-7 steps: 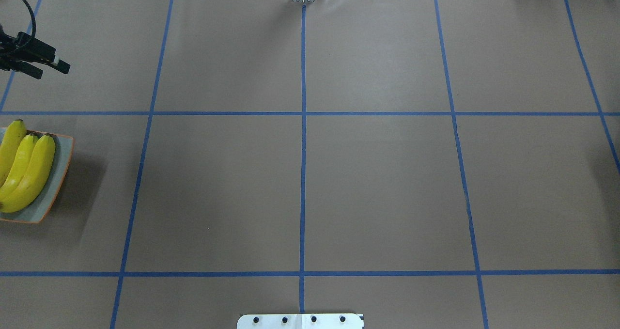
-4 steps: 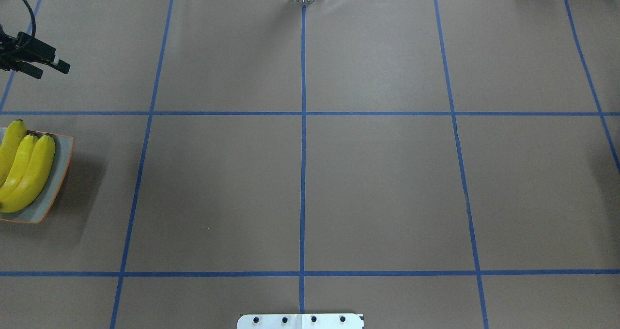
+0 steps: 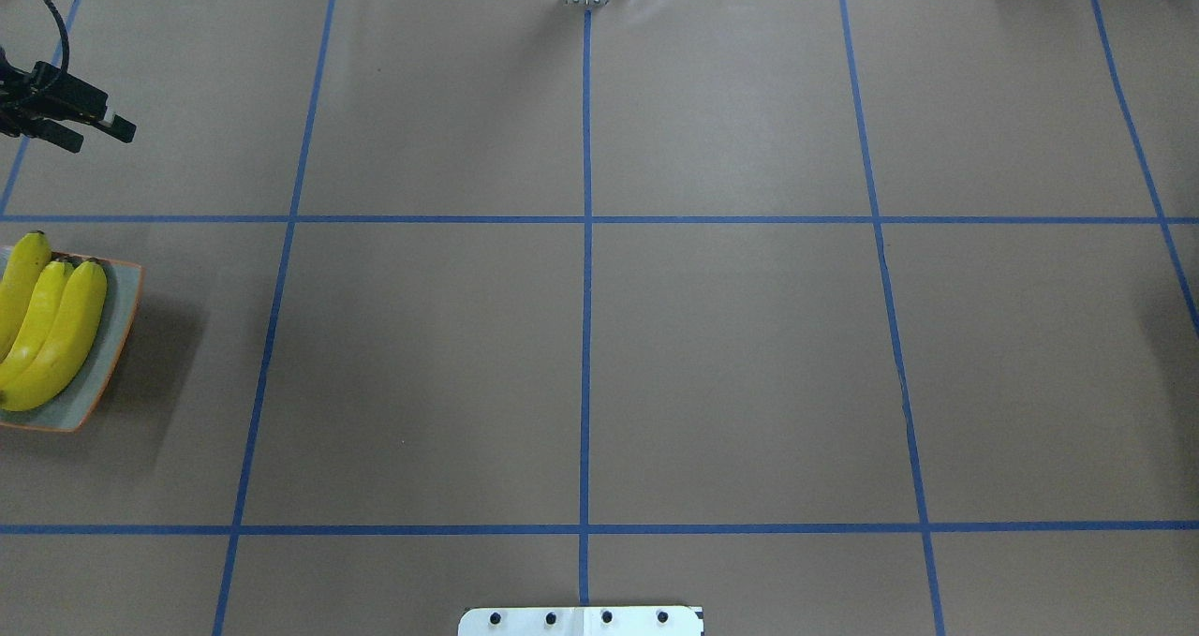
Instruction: Transfer all bananas from basket to plate
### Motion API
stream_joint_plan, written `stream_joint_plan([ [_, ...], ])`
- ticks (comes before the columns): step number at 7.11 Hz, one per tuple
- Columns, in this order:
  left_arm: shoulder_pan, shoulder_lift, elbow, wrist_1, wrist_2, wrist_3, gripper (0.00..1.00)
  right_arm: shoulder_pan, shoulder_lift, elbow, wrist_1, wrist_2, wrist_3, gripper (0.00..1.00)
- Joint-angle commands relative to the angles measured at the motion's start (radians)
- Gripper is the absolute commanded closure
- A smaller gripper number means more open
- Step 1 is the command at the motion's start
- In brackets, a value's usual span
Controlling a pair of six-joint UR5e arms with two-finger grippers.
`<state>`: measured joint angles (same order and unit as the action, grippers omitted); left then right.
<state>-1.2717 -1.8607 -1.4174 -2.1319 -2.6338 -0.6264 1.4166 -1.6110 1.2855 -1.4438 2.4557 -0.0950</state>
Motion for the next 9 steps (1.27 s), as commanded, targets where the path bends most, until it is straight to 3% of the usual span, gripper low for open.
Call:
stream_joint_plan([
  [1, 0.0, 0.0, 0.002, 0.001, 0.0, 0.001, 0.0, -0.001, 0.0, 0.033, 0.0, 0.008, 0.003, 1.0],
  [4, 0.0, 0.002, 0.009, 0.001, 0.0, 0.001, 0.0, 0.018, -0.033, 0.168, -0.013, 0.005, 0.003, 1.0],
  [7, 0.005, 0.003, 0.012, 0.001, 0.0, 0.002, 0.0, 0.117, -0.084, 0.292, -0.012, 0.003, 0.0, 1.0],
  [9, 0.008, 0.012, 0.018, 0.0, -0.002, 0.005, 0.0, 0.142, -0.092, 0.325, -0.012, 0.003, 0.001, 1.0],
])
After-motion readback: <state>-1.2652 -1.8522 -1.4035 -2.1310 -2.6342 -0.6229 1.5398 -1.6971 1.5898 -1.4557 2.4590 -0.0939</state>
